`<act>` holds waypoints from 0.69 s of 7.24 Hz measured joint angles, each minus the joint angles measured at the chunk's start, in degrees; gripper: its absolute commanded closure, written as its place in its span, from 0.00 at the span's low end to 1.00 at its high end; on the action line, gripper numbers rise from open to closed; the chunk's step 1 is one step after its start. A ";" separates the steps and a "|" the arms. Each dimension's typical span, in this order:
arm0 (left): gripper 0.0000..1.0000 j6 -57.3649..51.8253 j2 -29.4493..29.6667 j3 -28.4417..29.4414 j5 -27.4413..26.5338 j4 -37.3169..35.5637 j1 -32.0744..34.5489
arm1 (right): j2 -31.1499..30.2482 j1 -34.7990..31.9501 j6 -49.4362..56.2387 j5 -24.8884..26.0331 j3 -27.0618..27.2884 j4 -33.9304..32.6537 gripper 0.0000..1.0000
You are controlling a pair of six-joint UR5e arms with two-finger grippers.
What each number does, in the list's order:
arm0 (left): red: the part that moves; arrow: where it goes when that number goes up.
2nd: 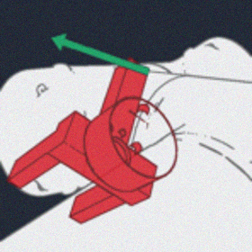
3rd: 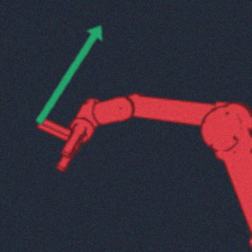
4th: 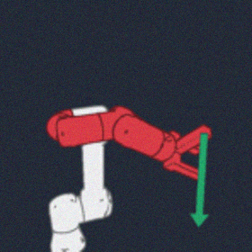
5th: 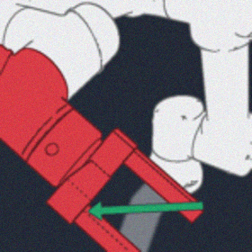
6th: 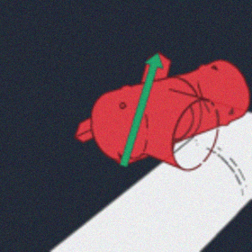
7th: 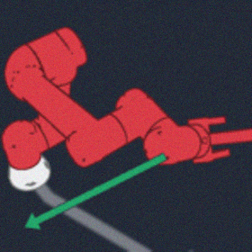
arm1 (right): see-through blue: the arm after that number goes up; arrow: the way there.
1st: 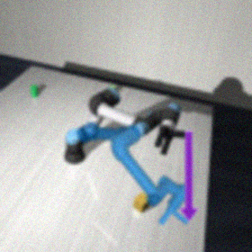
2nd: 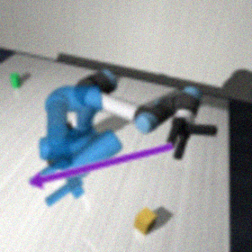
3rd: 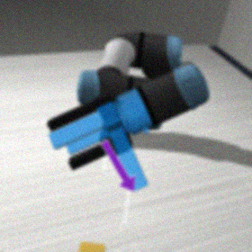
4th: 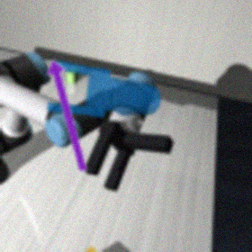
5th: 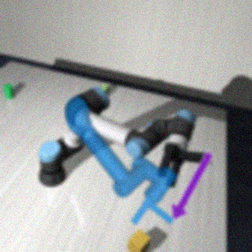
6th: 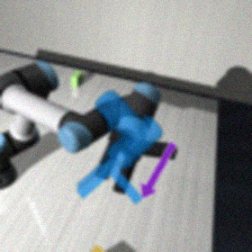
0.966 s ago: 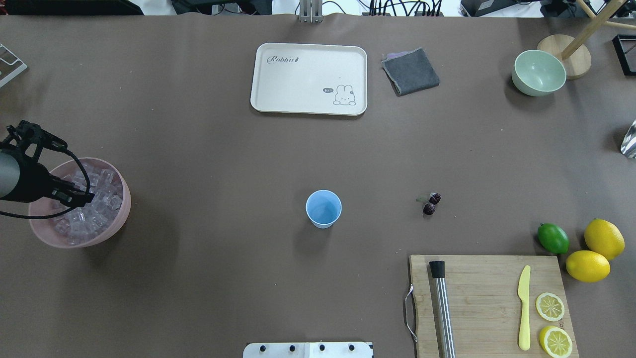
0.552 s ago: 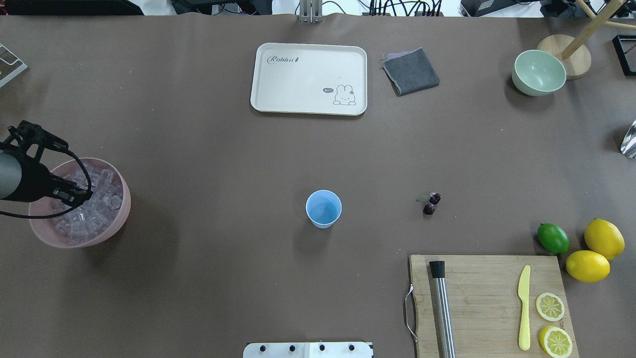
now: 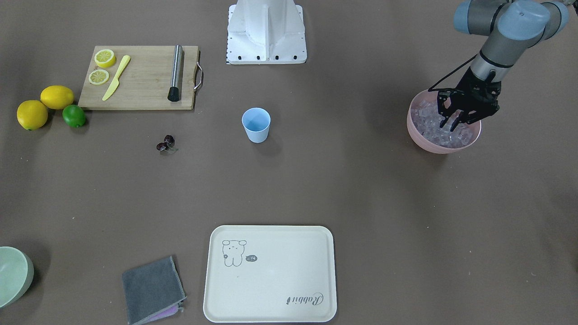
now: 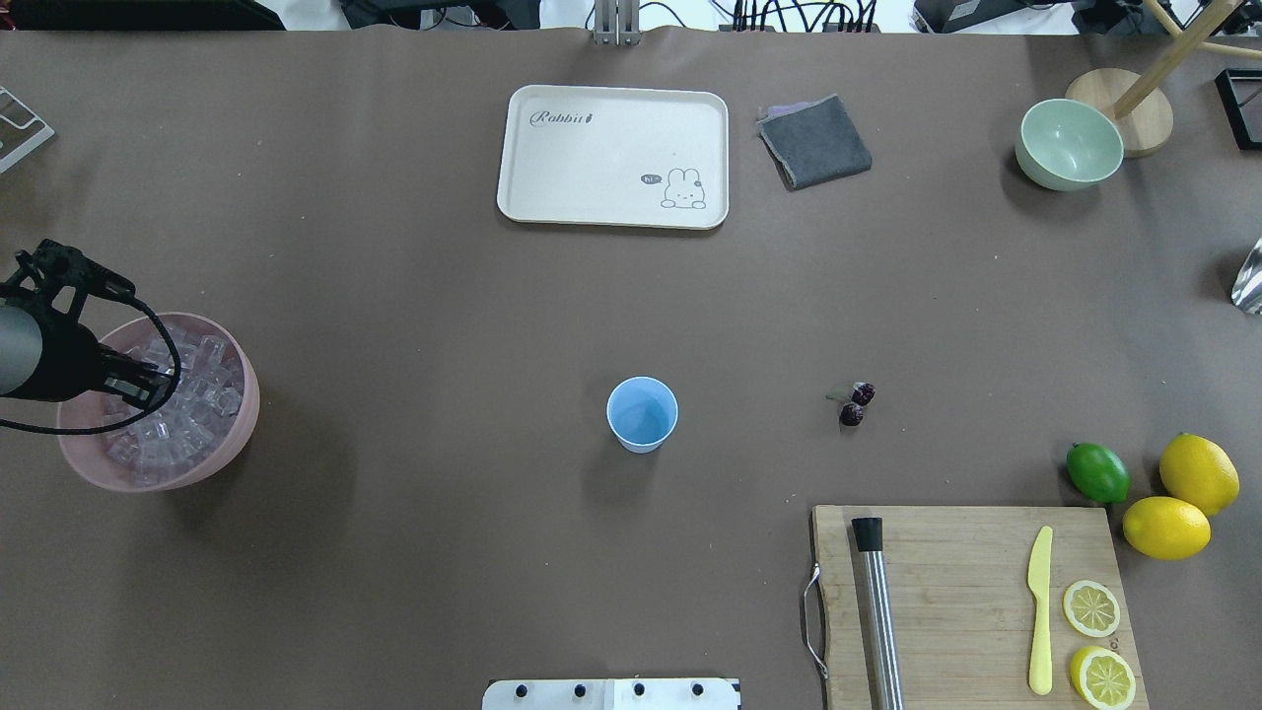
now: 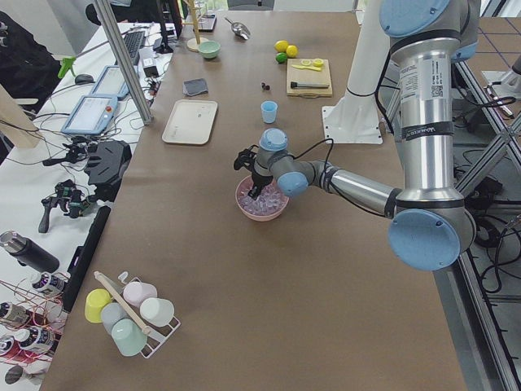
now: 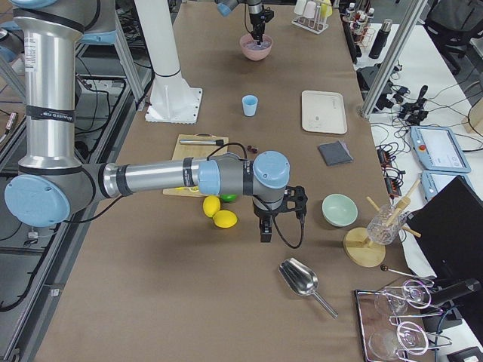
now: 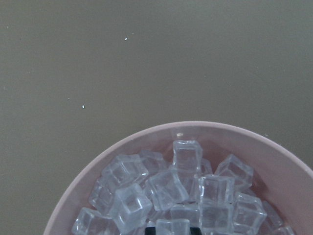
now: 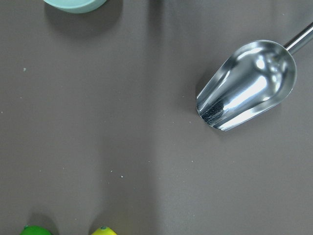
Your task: Put ice and cherries in cup
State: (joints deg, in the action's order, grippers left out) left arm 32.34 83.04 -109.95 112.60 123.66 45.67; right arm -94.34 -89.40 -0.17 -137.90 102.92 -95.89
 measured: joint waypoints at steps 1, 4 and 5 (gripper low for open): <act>1.00 -0.02 -0.04 -0.44 0.33 0.00 0.22 | 0.02 -0.04 0.00 -0.02 0.00 0.00 0.00; 1.00 -0.08 -0.93 -3.89 5.58 0.06 5.48 | 0.27 -0.14 0.00 -0.32 0.02 0.00 0.00; 1.00 0.50 -0.55 -4.28 7.02 0.47 7.81 | 0.39 -0.16 0.00 -0.39 0.14 0.00 0.00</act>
State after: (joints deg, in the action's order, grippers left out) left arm 32.84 82.49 -114.23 119.62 124.13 53.47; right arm -93.95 -89.56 -0.17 -138.29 103.06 -95.89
